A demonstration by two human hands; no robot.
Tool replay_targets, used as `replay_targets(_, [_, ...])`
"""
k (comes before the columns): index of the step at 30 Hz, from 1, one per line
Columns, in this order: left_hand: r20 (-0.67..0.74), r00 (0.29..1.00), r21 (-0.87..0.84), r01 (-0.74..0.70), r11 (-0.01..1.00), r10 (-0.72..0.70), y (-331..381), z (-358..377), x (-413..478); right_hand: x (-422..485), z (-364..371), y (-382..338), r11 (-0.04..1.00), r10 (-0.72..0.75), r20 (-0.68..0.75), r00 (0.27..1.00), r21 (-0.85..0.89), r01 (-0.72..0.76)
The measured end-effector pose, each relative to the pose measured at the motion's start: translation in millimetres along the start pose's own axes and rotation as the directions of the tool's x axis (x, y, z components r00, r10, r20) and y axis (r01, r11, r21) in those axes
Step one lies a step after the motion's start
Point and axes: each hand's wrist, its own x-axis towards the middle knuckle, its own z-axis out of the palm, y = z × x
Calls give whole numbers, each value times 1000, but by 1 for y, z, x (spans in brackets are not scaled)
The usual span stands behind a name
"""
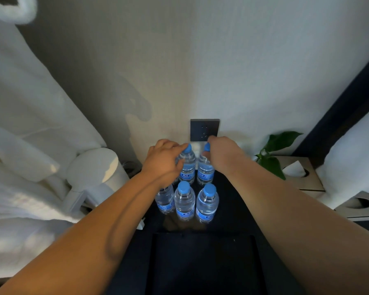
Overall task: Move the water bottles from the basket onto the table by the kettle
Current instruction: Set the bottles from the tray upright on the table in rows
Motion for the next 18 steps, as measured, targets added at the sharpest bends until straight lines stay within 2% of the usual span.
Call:
replay_targets(4, [-9, 1000, -23, 6, 1000, -6, 0, 0, -1, 0, -2, -2, 999, 4, 1, 1000, -53, -4])
replay_targets(10, [-30, 1000, -24, 5, 1000, -6, 0, 2, 0, -2, -4, -1, 997, -68, 53, 996, -41, 70])
replay_targets(18, [-45, 999, -38, 7, 999, -9, -1, 4, 0, -2, -1, -7, 998, -20, 15, 1000, -51, 21])
